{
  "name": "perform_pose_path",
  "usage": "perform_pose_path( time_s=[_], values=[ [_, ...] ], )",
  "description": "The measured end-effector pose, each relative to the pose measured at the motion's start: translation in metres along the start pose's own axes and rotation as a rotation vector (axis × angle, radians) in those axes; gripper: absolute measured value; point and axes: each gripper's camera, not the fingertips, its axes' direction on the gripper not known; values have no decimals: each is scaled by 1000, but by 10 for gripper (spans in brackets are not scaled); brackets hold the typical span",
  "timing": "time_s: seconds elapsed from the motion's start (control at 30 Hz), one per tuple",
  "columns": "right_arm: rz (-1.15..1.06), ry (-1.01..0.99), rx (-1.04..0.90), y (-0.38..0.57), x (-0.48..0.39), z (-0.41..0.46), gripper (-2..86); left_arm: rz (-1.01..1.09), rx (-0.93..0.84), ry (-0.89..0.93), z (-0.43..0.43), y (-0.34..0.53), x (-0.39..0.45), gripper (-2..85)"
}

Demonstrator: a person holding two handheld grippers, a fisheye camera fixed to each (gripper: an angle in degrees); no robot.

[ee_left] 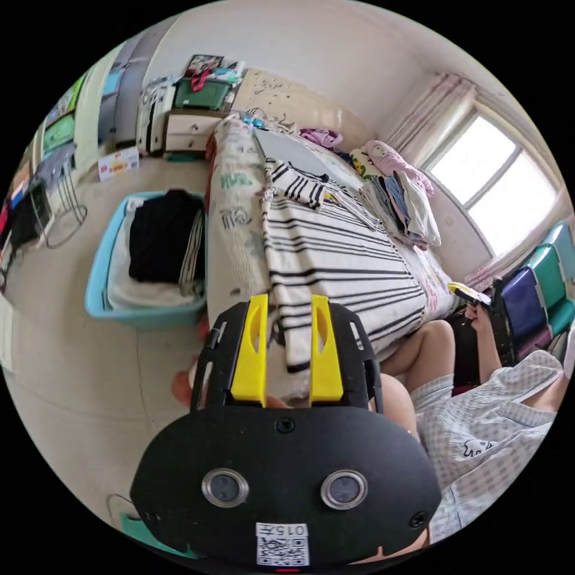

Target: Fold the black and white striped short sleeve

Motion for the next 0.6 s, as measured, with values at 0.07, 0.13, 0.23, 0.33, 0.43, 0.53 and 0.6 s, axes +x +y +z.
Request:
perform_pose_path(
  time_s=[0.07,0.13,0.23,0.33,0.43,0.53,0.6],
  values=[
    [95,-29,-12,8,23,6,97,-59,-8,31,5,22,-8,109],
    [162,-61,-33,13,41,14,108,-96,-18,34,12,33,-12,112],
    [203,-129,-102,13,56,32,113,-139,-30,38,25,35,-18,114],
    [168,-247,-153,9,51,46,109,-176,-25,17,26,33,-20,101],
    [162,-284,-190,9,50,55,79,-164,-54,29,26,31,-18,78],
    [183,-272,-167,12,56,48,28,-148,-90,29,30,27,-14,66],
    [194,-299,-135,14,61,35,12,-147,-102,18,31,24,-11,54]
  ],
)
